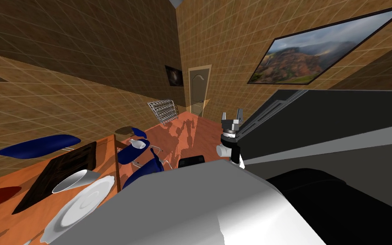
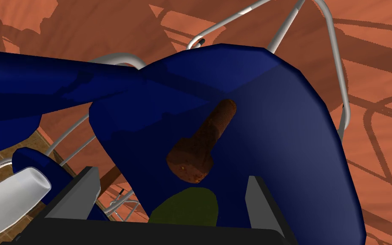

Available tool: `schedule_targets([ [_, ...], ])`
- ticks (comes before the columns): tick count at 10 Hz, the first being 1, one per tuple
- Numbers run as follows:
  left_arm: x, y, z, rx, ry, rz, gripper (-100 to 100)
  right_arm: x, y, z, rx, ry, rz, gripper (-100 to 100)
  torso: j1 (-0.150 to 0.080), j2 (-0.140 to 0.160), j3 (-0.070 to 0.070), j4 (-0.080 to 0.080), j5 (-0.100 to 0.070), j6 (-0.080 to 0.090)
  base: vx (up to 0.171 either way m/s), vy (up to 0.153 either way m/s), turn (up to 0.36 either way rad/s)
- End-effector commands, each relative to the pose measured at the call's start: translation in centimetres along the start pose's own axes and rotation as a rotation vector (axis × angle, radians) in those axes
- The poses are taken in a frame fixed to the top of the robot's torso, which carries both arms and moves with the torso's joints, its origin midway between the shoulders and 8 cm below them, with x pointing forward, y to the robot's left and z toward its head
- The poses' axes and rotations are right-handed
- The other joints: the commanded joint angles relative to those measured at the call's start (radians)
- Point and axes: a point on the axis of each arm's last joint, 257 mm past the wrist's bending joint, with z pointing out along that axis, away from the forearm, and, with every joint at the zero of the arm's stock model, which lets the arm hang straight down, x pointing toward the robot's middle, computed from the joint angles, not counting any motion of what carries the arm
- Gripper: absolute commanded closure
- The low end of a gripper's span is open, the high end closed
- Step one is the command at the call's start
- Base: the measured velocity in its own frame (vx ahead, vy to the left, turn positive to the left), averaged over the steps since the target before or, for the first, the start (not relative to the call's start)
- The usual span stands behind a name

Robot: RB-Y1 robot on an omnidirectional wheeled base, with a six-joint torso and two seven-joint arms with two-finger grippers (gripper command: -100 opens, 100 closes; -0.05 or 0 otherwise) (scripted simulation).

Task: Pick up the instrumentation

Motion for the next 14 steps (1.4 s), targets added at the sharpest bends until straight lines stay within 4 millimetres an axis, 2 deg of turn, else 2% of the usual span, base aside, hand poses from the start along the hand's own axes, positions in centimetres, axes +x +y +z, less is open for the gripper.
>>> schedule_targets([
  [1, -0.1, 0.5, 0.2, -0.015, -0.003, -0.001, -100, 0.0, 0.0, 0.0, 0.0, 0.0, 0.0, 0, 0.0, 0.0, 0.0, 0.0, 0.0, 0.0, 0.037, -0.015, 0.003],
  [3, -0.7, 2.0, 0.5, -0.061, -0.013, -0.005, -100, 0.0, 0.0, 0.0, 0.0, 0.0, 0.0, 0, 0.0, 0.001, 0.0, 0.0, 0.0, 0.0, 0.04, -0.012, 0.003],
  [4, -0.4, 1.6, 0.4, -0.044, -0.01, -0.004, -100, 0.0, 0.0, 0.0, 0.0, 0.0, 0.0, 0, 0.0, 0.0, 0.0, 0.0, 0.0, 0.0, 0.023, -0.006, 0.002],
  [5, -0.4, 1.7, 0.5, -0.048, -0.01, -0.004, 0, 0.0, 0.0, 0.0, 0.0, 0.0, 0.0, 0, 0.001, 0.001, 0.001, 0.0, 0.0, 0.0, 0.0, 0.0, 0.0],
  [6, -0.2, 1.7, 0.7, -0.046, -0.01, -0.001, -100, 0.0, 0.0, 0.0, 0.0, 0.0, 0.0, 0, 0.001, 0.003, 0.001, 0.001, 0.0, 0.0, 0.007, 0.007, 0.026],
  [14, 1.7, 1.6, 2.3, -0.04, 0.002, 0.021, -100, 0.0, 0.0, 0.0, 0.0, 0.0, 0.0, 0, 0.003, 0.003, 0.001, 0.001, 0.001, 0.0, 0.011, 0.022, 0.033],
])
